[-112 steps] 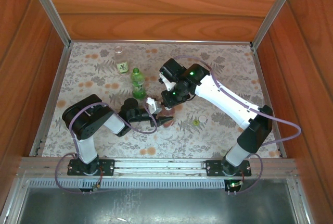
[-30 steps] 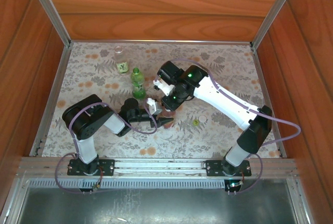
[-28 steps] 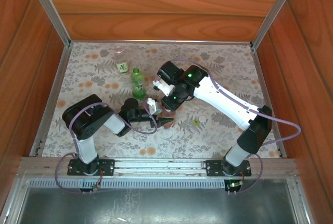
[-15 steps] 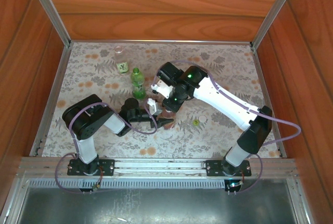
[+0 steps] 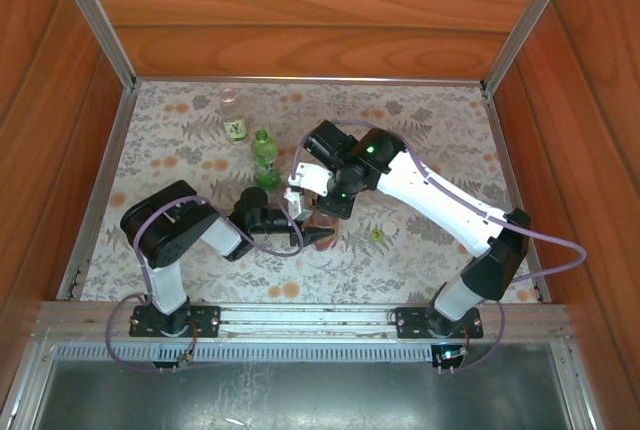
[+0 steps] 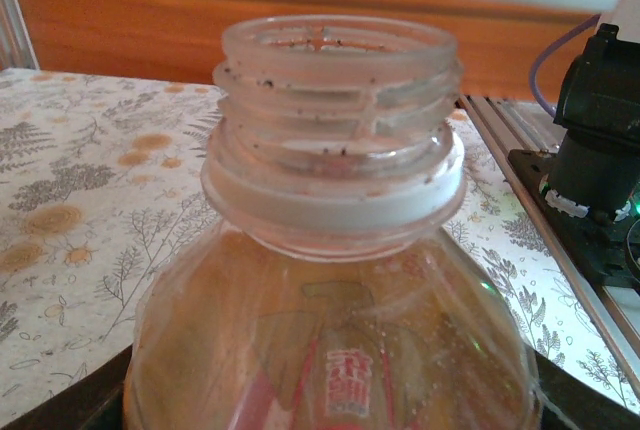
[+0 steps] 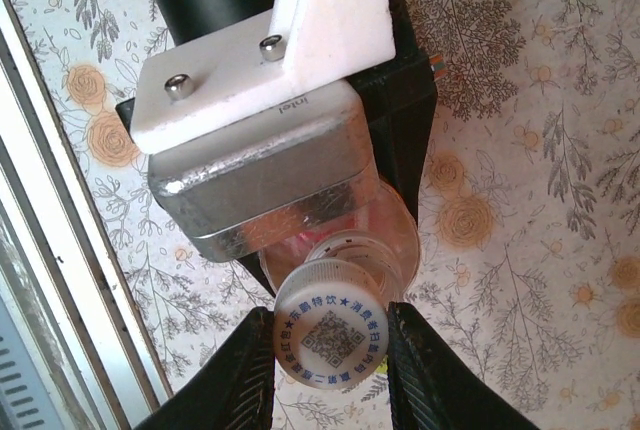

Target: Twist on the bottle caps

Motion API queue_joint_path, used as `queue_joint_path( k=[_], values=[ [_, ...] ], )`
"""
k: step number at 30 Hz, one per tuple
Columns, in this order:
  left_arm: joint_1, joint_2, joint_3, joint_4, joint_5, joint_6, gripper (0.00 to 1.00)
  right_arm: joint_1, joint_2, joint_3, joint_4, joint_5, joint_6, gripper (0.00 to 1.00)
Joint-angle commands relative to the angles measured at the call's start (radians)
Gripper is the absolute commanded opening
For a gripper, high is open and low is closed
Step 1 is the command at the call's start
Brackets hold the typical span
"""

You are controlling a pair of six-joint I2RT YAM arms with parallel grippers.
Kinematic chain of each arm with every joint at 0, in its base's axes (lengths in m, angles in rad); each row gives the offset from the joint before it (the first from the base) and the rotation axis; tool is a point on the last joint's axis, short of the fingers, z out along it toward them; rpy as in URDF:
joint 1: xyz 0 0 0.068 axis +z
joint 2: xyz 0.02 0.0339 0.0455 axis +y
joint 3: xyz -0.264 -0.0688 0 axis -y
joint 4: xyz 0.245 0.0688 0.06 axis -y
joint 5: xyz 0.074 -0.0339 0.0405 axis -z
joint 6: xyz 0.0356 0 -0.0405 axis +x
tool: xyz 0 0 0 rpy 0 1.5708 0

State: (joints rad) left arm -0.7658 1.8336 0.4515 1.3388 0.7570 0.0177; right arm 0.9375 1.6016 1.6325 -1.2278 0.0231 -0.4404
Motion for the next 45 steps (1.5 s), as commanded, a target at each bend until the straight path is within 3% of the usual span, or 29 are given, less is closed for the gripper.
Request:
queue_joint_path(
  k=[1, 20, 29, 45],
  values=[
    [0.006, 0.024, -0.001, -0.07, 0.011, -0.022, 0.62, 0.009, -0.007, 0.002, -0.012, 0.003, -0.03, 0.27],
    [0.008, 0.02, -0.007, -0.073, 0.015, -0.014, 0.62, -0.006, 0.052, 0.003, -0.022, 0.031, 0.03, 0.27],
    [0.008, 0.018, -0.008, -0.076, 0.016, -0.01, 0.62, -0.044, 0.112, 0.042, -0.074, -0.031, 0.105, 0.26],
    [0.011, 0.028, 0.004, -0.077, 0.019, -0.041, 0.61, -0.052, -0.052, -0.128, 0.108, -0.024, 0.152, 0.24]
  ],
)
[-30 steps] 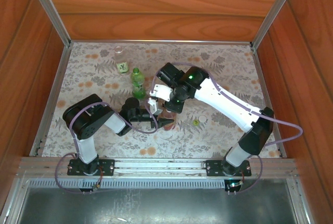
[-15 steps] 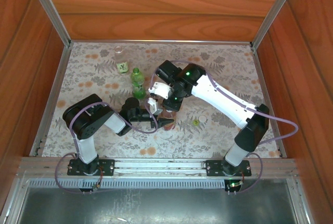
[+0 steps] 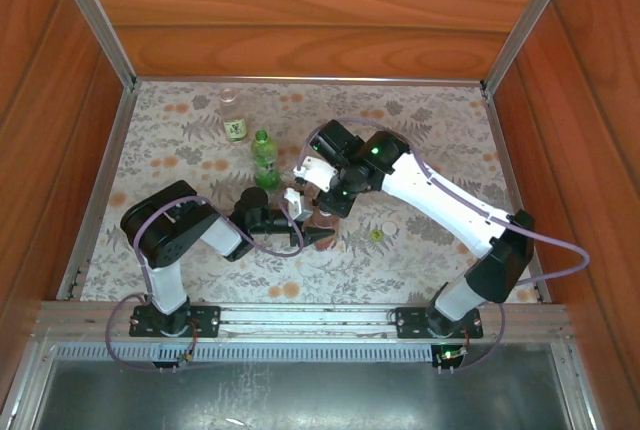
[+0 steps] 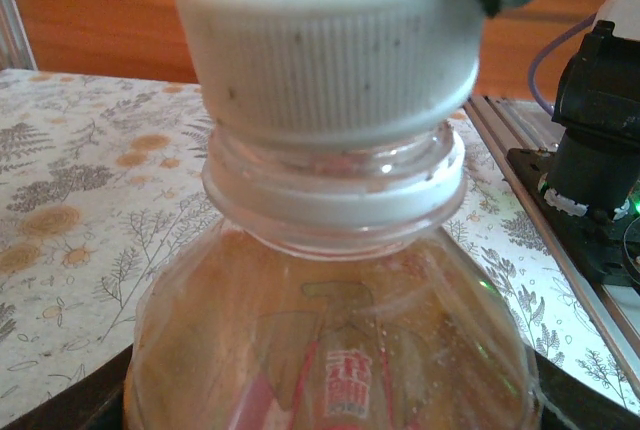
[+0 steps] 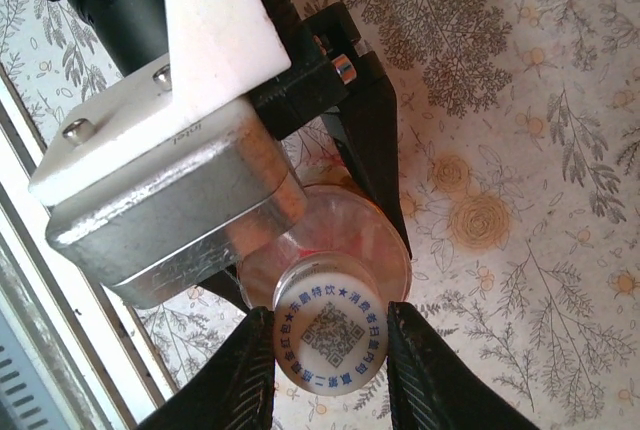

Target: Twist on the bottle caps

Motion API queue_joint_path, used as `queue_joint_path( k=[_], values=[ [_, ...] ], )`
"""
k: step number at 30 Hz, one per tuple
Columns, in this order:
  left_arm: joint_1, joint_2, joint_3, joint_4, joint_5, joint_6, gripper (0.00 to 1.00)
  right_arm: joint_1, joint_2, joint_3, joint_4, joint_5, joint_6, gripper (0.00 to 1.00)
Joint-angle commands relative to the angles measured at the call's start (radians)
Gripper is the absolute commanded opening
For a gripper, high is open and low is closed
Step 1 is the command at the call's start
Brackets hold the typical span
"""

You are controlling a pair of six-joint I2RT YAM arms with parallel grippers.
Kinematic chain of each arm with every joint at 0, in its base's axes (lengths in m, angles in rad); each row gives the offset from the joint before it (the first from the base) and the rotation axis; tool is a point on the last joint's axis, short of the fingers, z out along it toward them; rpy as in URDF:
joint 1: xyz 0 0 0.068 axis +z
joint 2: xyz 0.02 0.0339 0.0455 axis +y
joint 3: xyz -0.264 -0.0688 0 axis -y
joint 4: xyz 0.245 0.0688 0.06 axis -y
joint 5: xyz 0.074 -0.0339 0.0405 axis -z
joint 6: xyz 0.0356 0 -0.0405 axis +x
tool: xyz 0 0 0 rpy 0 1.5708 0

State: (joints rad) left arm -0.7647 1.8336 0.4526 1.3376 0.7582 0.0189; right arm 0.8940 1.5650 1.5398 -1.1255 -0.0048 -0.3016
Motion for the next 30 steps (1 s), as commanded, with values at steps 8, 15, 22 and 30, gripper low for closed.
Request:
queue_joint_path(
  k=[8, 15, 22, 30],
  values=[
    [0.016, 0.03, 0.006, -0.077, 0.02, -0.057, 0.61, -0.009, -0.043, -0.075, 0.045, -0.012, 0.015, 0.24],
    [0.021, 0.03, 0.006, -0.077, 0.022, -0.062, 0.61, -0.009, -0.086, -0.134, 0.086, -0.009, 0.07, 0.23],
    [0.021, 0.03, 0.007, -0.079, 0.023, -0.062, 0.61, -0.01, -0.129, -0.208, 0.146, -0.001, 0.124, 0.23],
    [0.02, 0.03, 0.008, -0.078, 0.026, -0.057, 0.61, -0.01, -0.132, -0.254, 0.16, -0.018, 0.143, 0.24]
  ],
)
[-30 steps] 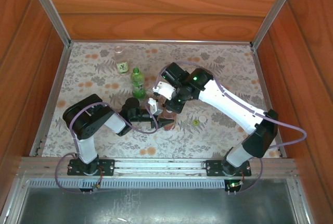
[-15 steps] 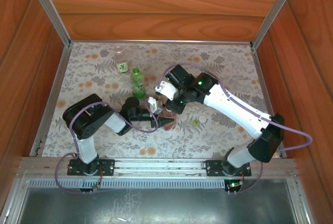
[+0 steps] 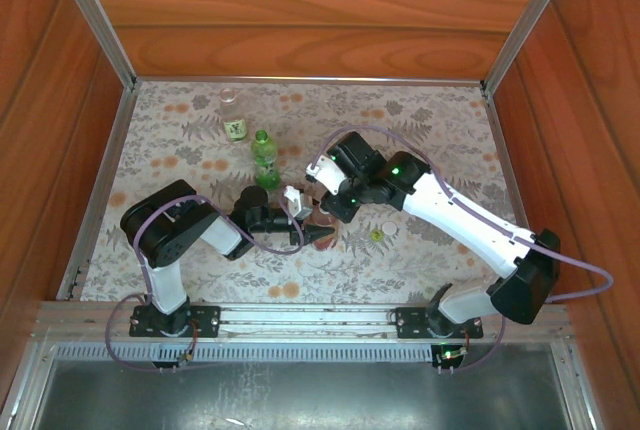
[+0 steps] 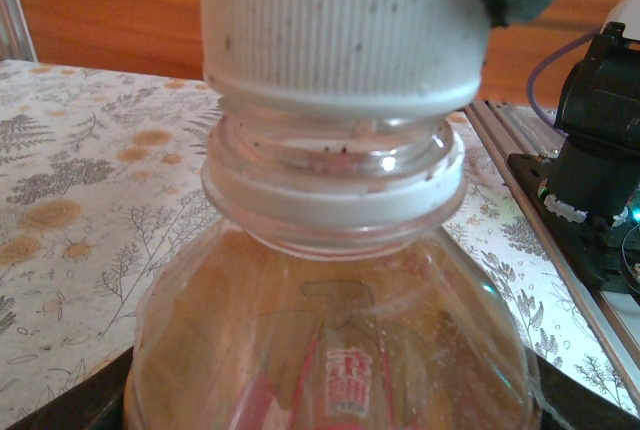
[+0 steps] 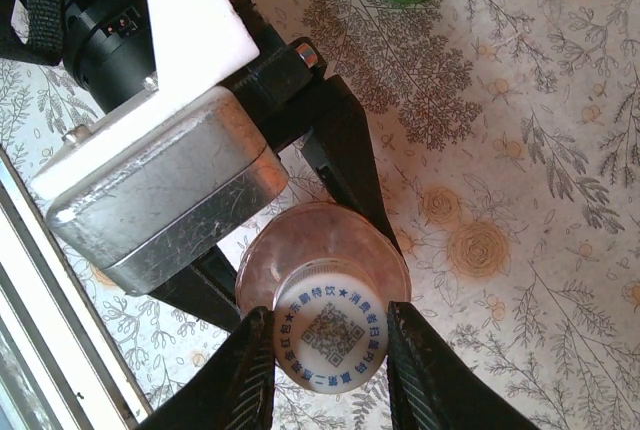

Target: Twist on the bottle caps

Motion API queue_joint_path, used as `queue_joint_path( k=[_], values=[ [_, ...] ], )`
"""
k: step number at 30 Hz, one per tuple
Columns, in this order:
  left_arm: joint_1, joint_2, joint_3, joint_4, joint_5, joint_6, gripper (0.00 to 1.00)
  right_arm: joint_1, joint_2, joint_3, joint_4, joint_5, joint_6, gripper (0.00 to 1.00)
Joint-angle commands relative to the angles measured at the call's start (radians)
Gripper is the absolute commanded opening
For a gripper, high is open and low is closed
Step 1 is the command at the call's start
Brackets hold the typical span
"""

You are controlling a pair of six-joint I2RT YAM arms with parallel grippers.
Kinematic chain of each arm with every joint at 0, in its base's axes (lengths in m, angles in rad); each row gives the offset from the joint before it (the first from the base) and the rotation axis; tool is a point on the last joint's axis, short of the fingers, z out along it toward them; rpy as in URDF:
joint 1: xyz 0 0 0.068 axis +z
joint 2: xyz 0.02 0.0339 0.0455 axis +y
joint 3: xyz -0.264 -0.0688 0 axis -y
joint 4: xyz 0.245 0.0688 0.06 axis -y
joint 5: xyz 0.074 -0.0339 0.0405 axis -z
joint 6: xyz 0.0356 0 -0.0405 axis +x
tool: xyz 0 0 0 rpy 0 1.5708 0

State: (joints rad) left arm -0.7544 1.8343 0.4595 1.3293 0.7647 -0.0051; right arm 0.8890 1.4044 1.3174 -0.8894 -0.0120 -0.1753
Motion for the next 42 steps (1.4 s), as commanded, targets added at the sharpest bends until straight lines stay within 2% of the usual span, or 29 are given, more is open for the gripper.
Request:
queue_joint_path(
  k=[1, 5, 10, 18, 36, 42],
  values=[
    [0.01, 0.029, 0.002, -0.07, 0.02, -0.034, 0.61, -0.006, 0.041, -0.023, -0.087, -0.013, 0.012, 0.24],
    [0.01, 0.026, -0.001, -0.069, 0.02, -0.039, 0.6, 0.0, 0.063, -0.018, -0.111, -0.064, -0.019, 0.26],
    [0.01, 0.028, 0.001, -0.07, 0.019, -0.038, 0.6, 0.003, 0.06, -0.039, -0.108, -0.06, 0.008, 0.27],
    [0.01, 0.028, -0.001, -0.07, 0.016, -0.039, 0.6, 0.003, -0.031, -0.084, -0.041, -0.042, 0.03, 0.25],
    [0.01, 0.024, -0.001, -0.072, 0.019, -0.036, 0.6, 0.001, 0.008, -0.066, -0.048, -0.028, 0.033, 0.29],
    [0.01, 0.027, 0.002, -0.072, 0.022, -0.038, 0.6, 0.002, -0.013, -0.062, -0.047, -0.016, 0.039, 0.37]
  ],
)
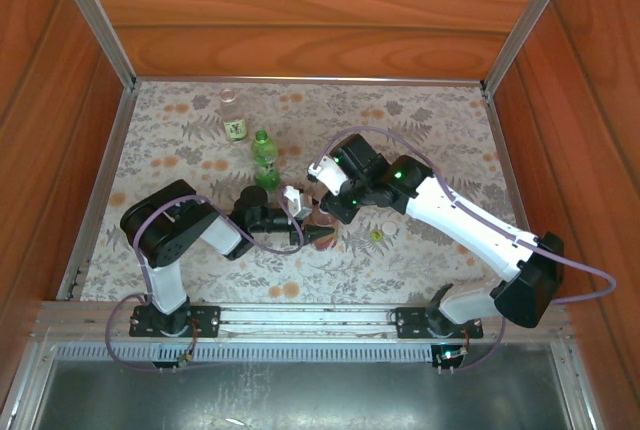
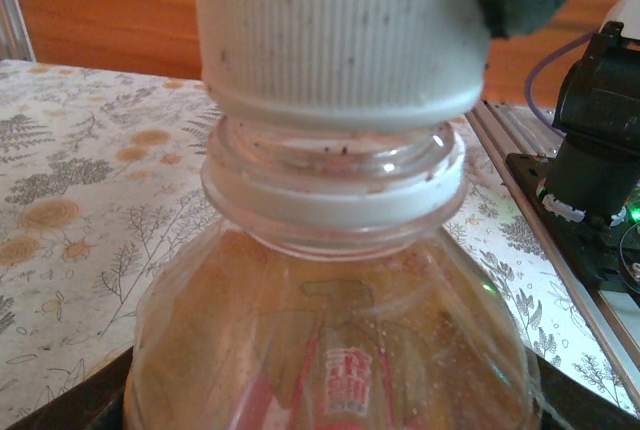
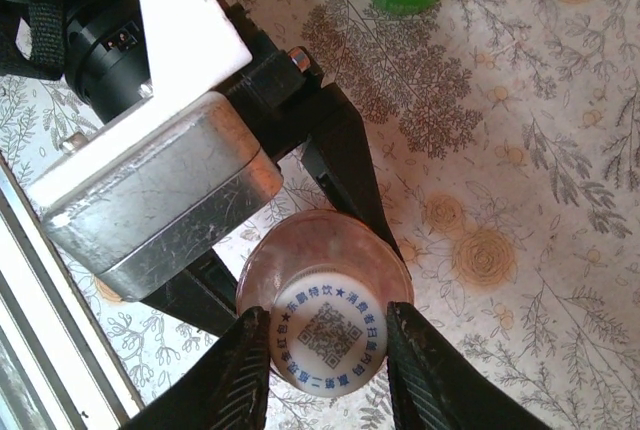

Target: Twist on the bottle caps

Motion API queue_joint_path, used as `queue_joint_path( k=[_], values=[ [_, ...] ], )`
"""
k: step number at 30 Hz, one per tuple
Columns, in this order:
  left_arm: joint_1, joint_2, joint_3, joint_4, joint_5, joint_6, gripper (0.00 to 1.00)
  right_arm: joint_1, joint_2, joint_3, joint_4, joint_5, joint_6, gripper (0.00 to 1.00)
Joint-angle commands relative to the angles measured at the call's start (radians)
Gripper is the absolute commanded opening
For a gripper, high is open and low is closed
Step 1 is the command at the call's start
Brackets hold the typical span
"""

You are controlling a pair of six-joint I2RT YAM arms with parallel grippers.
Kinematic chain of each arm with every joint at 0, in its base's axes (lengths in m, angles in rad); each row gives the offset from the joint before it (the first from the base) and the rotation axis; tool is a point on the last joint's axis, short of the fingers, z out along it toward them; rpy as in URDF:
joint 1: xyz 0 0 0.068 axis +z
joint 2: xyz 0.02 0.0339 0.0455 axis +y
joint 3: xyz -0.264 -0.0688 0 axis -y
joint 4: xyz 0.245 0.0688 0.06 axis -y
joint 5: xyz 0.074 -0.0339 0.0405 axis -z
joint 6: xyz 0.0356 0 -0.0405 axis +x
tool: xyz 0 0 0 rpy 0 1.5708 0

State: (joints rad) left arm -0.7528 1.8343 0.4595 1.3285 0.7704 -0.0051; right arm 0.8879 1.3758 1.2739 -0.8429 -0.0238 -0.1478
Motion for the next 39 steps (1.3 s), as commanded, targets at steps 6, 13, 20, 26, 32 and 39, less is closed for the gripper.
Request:
queue_joint_path(
  k=[6, 13, 20, 26, 32, 39],
  values=[
    [0.008, 0.025, 0.001, -0.072, 0.018, -0.038, 0.6, 0.003, 0.016, -0.009, -0.095, 0.002, 0.012, 0.38],
    [0.009, 0.026, 0.003, -0.072, 0.019, -0.036, 0.6, 0.003, 0.012, -0.003, -0.089, -0.003, 0.014, 0.41],
    [0.009, 0.025, 0.002, -0.073, 0.022, -0.036, 0.6, 0.003, 0.033, 0.015, -0.095, 0.002, 0.02, 0.3],
    [0.008, 0.026, 0.002, -0.072, 0.023, -0.035, 0.6, 0.0, 0.04, 0.042, -0.107, 0.021, 0.039, 0.3],
    [0.008, 0.027, 0.004, -0.072, 0.028, -0.035, 0.6, -0.003, 0.028, 0.046, -0.104, 0.03, 0.05, 0.31],
    [0.008, 0.023, 0.001, -0.073, 0.029, -0.035, 0.6, -0.009, 0.026, 0.049, -0.115, 0.054, 0.053, 0.31]
  ],
)
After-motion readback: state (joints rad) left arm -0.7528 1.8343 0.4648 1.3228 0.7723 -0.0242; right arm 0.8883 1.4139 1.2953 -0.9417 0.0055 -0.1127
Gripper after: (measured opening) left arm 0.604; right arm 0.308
